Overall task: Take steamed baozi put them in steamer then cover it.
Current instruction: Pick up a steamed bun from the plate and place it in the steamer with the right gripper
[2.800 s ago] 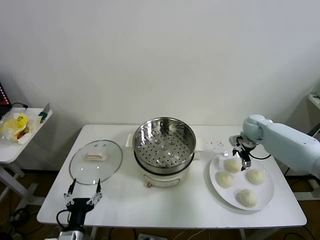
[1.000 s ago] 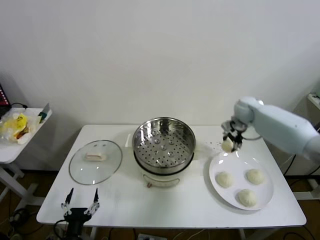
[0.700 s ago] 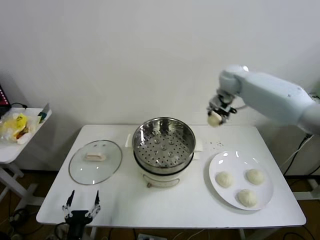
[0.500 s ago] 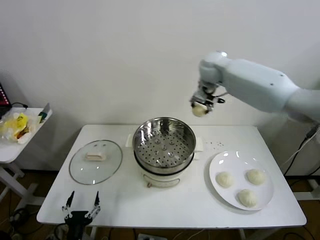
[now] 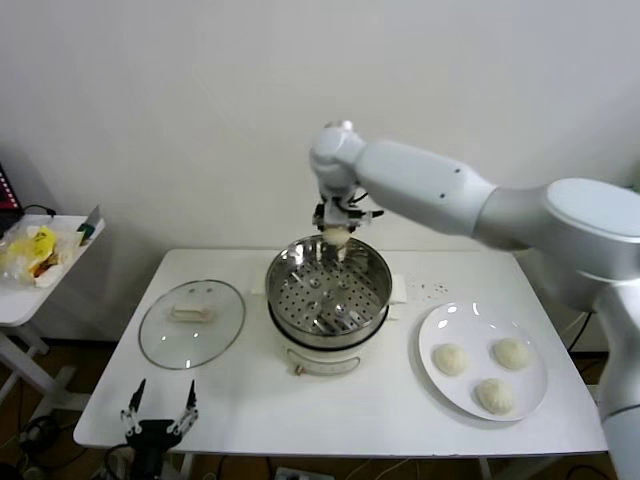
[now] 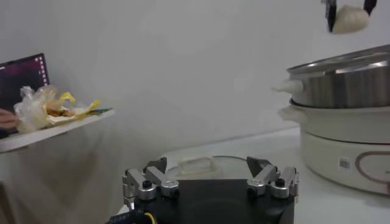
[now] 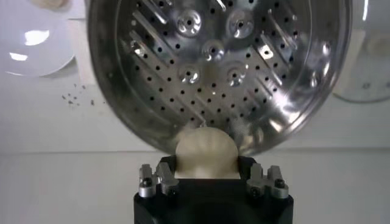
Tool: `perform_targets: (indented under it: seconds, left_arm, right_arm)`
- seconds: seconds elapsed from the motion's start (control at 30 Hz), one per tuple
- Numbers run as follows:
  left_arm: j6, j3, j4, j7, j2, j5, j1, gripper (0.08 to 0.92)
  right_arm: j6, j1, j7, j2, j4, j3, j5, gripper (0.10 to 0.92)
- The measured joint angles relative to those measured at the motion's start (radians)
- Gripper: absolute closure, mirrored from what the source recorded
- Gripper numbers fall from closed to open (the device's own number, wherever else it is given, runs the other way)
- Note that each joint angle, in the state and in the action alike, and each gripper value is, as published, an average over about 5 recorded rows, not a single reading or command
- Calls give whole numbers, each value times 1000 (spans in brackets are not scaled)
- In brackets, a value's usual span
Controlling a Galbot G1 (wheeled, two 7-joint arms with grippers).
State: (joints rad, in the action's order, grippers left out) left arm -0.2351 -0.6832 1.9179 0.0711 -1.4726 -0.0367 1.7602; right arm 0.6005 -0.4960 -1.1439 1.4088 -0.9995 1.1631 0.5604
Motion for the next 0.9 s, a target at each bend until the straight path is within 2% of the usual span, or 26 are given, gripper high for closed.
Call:
perform_targets:
  seconds: [0.53, 0.77, 0.9]
  left_arm:
    - [1, -1, -13, 23, 11, 2, 3, 177]
    - [10, -3, -8, 23, 18, 2, 4, 177]
    - [11, -2, -7, 24, 18, 2, 4, 177]
  right_arm:
    - [34, 136, 26, 56, 64, -41, 141, 350]
    - [40, 155, 24, 64, 81, -61, 148, 222]
    - [44, 151, 15, 64, 82, -73, 137, 205]
